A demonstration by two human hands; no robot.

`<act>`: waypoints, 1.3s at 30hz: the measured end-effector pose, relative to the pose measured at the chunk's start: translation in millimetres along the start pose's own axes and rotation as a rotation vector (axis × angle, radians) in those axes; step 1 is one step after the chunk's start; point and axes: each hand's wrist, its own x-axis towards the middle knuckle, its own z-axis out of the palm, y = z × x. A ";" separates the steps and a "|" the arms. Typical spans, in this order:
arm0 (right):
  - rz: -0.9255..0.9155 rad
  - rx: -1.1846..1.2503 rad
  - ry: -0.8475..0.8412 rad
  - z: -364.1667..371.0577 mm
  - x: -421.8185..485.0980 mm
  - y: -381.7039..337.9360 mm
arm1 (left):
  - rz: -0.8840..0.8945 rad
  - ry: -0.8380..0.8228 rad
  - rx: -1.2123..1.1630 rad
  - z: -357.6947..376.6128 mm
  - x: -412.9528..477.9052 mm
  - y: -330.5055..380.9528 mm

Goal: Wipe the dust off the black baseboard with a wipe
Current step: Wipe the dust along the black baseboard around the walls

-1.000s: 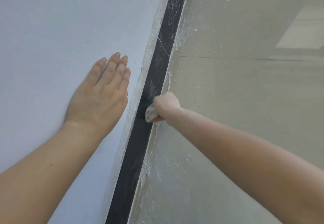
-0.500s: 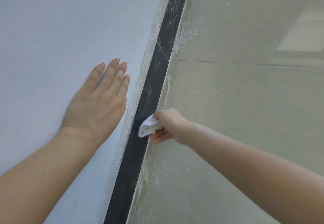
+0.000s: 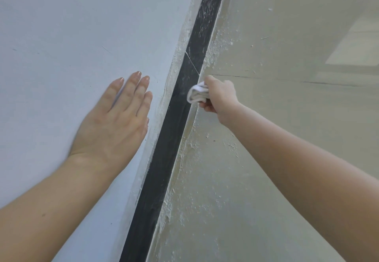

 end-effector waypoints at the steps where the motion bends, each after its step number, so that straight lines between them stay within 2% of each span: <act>1: -0.036 -0.054 0.057 -3.9 5.2 3.4 | -0.003 -0.003 -0.009 -0.2 0.3 0.1; 3: -0.118 -0.145 0.141 -5.9 14.5 5.8 | -0.003 0.000 -0.025 0.2 1.0 0.4; 7: -0.282 -0.264 0.098 12.0 13.5 0.8 | -0.010 -0.007 -0.035 -1.0 0.8 0.4; 11: -0.286 0.007 0.150 35.9 0.3 9.4 | -0.012 0.002 -0.044 -2.0 1.1 0.0; 14: -0.305 0.135 0.009 30.7 -22.0 26.6 | -0.023 -0.012 -0.072 -1.7 2.6 0.4; 16: -0.310 0.040 -0.090 17.8 -32.6 35.8 | -0.028 -0.008 -0.090 -1.0 3.2 1.0; 18: -0.340 -0.051 -0.014 7.1 -28.2 30.5 | -0.034 -0.007 -0.108 -1.4 3.6 1.4; 20: -0.316 0.046 0.130 4.2 -12.4 13.8 | -0.033 -0.011 -0.122 -2.0 3.8 1.5; 25: -0.270 0.401 0.019 41.5 3.9 -2.3 | -0.033 -0.001 -0.115 -1.0 4.5 2.0; 28: -0.294 0.308 -0.034 36.3 -19.1 23.6 | -0.038 0.013 -0.115 0.5 5.1 3.0; 31: -0.273 0.035 -0.188 10.1 -39.9 43.2 | -0.043 0.008 -0.118 0.7 4.8 3.0; 32: -0.272 0.007 -0.158 4.6 -39.5 40.9 | -0.045 0.008 -0.120 0.5 4.5 2.9; 34: -0.244 0.170 -0.045 2.5 -25.4 28.5 | -0.039 0.007 -0.129 -0.5 4.4 3.0; 36: -0.230 0.377 -0.053 16.1 -17.9 13.5 | -0.032 0.007 -0.127 -0.6 4.3 3.2; 39: -0.236 0.410 -0.064 37.7 -29.3 29.7 | -0.026 0.004 -0.112 0.9 4.2 3.6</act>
